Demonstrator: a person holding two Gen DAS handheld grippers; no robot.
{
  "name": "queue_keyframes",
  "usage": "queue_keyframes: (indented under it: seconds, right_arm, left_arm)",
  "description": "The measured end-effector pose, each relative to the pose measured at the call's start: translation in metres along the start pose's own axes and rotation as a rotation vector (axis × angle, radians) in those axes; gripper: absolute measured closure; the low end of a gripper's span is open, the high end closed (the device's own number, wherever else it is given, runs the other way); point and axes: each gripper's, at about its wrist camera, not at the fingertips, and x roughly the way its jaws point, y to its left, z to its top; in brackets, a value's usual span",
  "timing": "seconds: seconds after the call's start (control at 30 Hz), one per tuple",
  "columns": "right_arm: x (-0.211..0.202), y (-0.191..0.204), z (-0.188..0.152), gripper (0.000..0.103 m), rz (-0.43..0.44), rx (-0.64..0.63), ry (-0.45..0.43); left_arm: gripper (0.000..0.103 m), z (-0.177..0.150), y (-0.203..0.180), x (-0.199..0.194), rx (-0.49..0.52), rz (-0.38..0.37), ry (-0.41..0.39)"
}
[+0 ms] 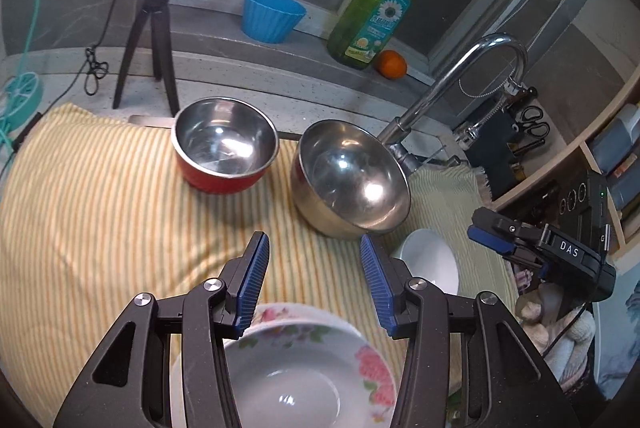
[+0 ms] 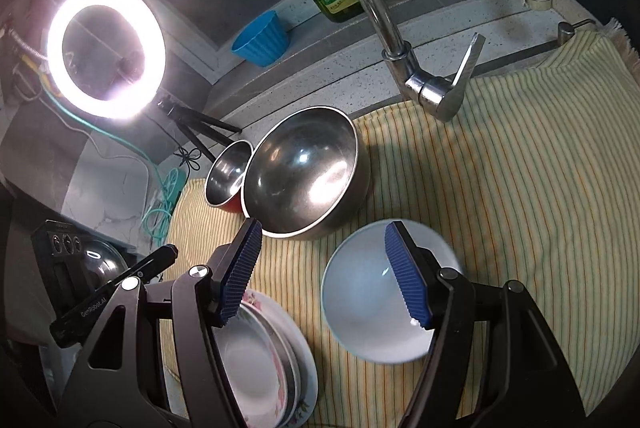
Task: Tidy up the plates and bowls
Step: 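Open the right tool and move it to the large steel bowl rim, then close the right tool on the large steel bowl rim and lift it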
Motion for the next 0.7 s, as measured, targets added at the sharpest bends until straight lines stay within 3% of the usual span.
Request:
queue_keyframes:
  seconds: [0.5, 0.7]
  right_arm:
    - [0.075, -0.026, 0.054, 0.036, 0.044, 0.006, 0.180]
    - [0.095, -0.026, 0.056, 0.049, 0.051, -0.009, 0.227]
  left_arm:
    - [0.056, 0.033, 0.002, 0.076, -0.131, -0.004, 0.080]
    - [0.057, 0.034, 0.004, 0.089, -0.154, 0.025, 0.096]
